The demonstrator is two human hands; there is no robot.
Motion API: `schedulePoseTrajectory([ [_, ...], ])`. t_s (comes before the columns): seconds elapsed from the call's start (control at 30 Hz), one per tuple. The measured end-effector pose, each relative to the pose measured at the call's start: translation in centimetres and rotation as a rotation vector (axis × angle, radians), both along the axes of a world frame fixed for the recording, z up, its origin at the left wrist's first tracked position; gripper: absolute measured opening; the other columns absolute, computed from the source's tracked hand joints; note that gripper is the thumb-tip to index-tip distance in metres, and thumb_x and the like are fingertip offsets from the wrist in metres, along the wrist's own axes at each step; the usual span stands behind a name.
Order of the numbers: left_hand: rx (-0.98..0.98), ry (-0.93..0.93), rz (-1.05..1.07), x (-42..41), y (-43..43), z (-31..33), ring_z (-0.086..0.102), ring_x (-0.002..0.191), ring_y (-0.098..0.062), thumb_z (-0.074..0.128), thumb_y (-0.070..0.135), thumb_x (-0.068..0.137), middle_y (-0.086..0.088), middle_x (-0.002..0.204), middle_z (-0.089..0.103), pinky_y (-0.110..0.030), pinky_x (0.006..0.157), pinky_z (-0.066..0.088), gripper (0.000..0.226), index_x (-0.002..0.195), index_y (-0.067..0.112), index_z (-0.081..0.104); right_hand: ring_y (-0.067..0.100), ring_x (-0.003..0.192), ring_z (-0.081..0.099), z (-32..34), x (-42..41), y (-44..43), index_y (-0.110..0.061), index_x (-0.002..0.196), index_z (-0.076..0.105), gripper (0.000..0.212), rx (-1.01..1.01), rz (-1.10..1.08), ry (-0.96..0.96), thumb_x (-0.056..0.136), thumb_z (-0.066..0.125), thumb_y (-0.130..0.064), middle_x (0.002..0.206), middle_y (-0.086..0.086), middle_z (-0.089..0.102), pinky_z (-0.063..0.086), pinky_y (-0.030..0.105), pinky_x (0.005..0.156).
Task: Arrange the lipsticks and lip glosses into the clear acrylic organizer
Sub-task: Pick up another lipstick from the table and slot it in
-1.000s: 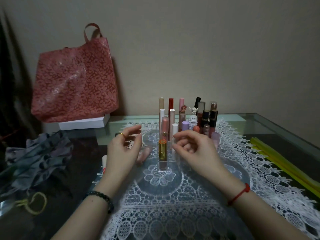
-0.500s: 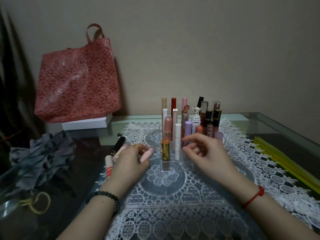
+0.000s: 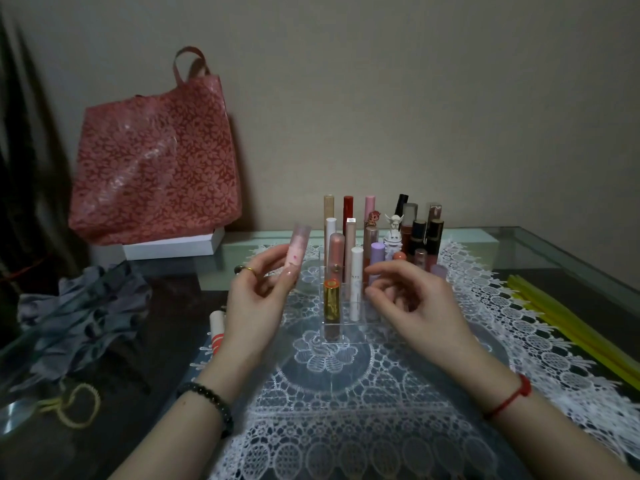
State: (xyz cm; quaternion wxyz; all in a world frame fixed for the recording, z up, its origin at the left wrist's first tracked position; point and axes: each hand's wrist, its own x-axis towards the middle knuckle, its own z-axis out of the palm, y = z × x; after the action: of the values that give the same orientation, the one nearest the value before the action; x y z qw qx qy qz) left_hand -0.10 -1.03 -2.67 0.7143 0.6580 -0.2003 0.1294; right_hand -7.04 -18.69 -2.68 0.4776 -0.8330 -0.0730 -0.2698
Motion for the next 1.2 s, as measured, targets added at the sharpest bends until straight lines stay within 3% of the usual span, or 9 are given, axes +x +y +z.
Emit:
schedulePoseTrajectory([
  [0.17,-0.034,-0.096,-0.177,-1.3,-1.0,-0.4,0.066,0.09,-0.005,0.066,0.03,0.068,0.015,0.094,0.071,-0.011,0.073,0.048,0.026,0.094,0.028,0.065,-0.001,0.07,0.055,0.4,-0.4,0.7,-0.039,0.094,0.058,0.03,0.087,0.061,-0.028,0.077,0.063,-0.015,0.083,-0.009,0.063,0.048,0.01,0.063],
  [0.4,0.081,-0.234,-0.262,-1.7,-1.8,-1.0,0.065,0.094,-0.008,0.066,0.027,0.074,0.011,0.1,0.07,-0.015,0.08,0.048,0.023,0.096,0.033,0.068,0.003,0.069,0.058,1.0,-0.9,1.5,-0.031,0.089,0.063,0.026,0.312,0.198,-0.072,0.075,0.066,-0.009,0.078,-0.013,0.065,0.052,0.014,0.066],
  [0.5,0.121,-0.27,-0.246,-1.8,-2.0,-1.0,0.065,0.094,-0.007,0.067,0.032,0.075,0.012,0.098,0.07,-0.016,0.08,0.048,0.023,0.099,0.033,0.067,0.011,0.074,0.062,1.1,-0.9,1.6,-0.033,0.083,0.064,0.021,0.371,0.223,-0.053,0.071,0.067,-0.017,0.08,-0.009,0.067,0.054,0.02,0.07],
  [0.67,0.215,-0.344,-0.055,-1.7,-1.6,-1.0,0.06,0.098,-0.002,0.067,0.041,0.073,0.019,0.101,0.067,-0.02,0.087,0.046,0.03,0.102,0.037,0.063,0.009,0.07,0.06,1.3,-0.5,1.1,-0.029,0.085,0.063,0.022,0.337,0.142,-0.091,0.073,0.067,-0.01,0.078,-0.012,0.067,0.053,0.02,0.065],
  [0.83,0.332,-0.223,0.079,-0.9,-1.0,-1.2,0.047,0.107,0.008,0.064,0.056,0.062,0.021,0.122,0.052,-0.001,0.083,0.035,0.063,0.121,0.04,0.046,0.008,0.06,0.051,1.0,-0.1,0.2,-0.028,0.085,0.062,0.02,0.294,0.002,-0.077,0.075,0.067,-0.01,0.073,-0.006,0.063,0.046,0.018,0.054],
  [0.97,0.545,-0.073,0.029,-0.6,-1.0,-2.1,0.036,0.124,-0.004,0.062,0.063,0.05,0.011,0.141,0.037,-0.019,0.098,0.028,0.1,0.138,0.031,0.026,-0.003,0.055,0.049,0.2,0.3,0.2,-0.03,0.08,0.061,0.019,0.207,-0.027,0.008,0.075,0.068,-0.014,0.07,-0.007,0.059,0.042,0.009,0.05],
  [1.1,0.689,-0.041,0.006,-0.6,-1.1,-2.7,0.035,0.122,-0.004,0.068,0.058,0.054,0.006,0.142,0.038,-0.021,0.098,0.025,0.104,0.141,0.031,0.018,-0.005,0.062,0.054,-0.6,0.6,0.3,-0.038,0.077,0.057,0.013,0.103,-0.093,0.059,0.07,0.066,-0.032,0.069,-0.013,0.062,0.044,0.025,0.076],
  [1.13,0.707,-0.04,0.003,-0.6,-1.1,-2.9,0.035,0.119,-0.002,0.07,0.055,0.057,0.006,0.14,0.04,-0.021,0.098,0.026,0.102,0.141,0.031,0.018,-0.005,0.063,0.054,-0.7,0.7,0.3,-0.039,0.076,0.057,0.012,0.086,-0.1,0.069,0.069,0.065,-0.034,0.071,-0.018,0.062,0.042,0.027,0.077],
  [1.2,0.73,-0.038,0.006,-0.7,-1.1,-3.1,0.037,0.115,-0.001,0.071,0.053,0.061,0.009,0.136,0.043,-0.021,0.097,0.028,0.097,0.141,0.032,0.021,-0.007,0.062,0.053,-1.0,0.9,0.3,-0.038,0.076,0.057,0.014,0.082,-0.085,0.078,0.073,0.067,-0.028,0.072,-0.014,0.062,0.044,0.017,0.066],
])
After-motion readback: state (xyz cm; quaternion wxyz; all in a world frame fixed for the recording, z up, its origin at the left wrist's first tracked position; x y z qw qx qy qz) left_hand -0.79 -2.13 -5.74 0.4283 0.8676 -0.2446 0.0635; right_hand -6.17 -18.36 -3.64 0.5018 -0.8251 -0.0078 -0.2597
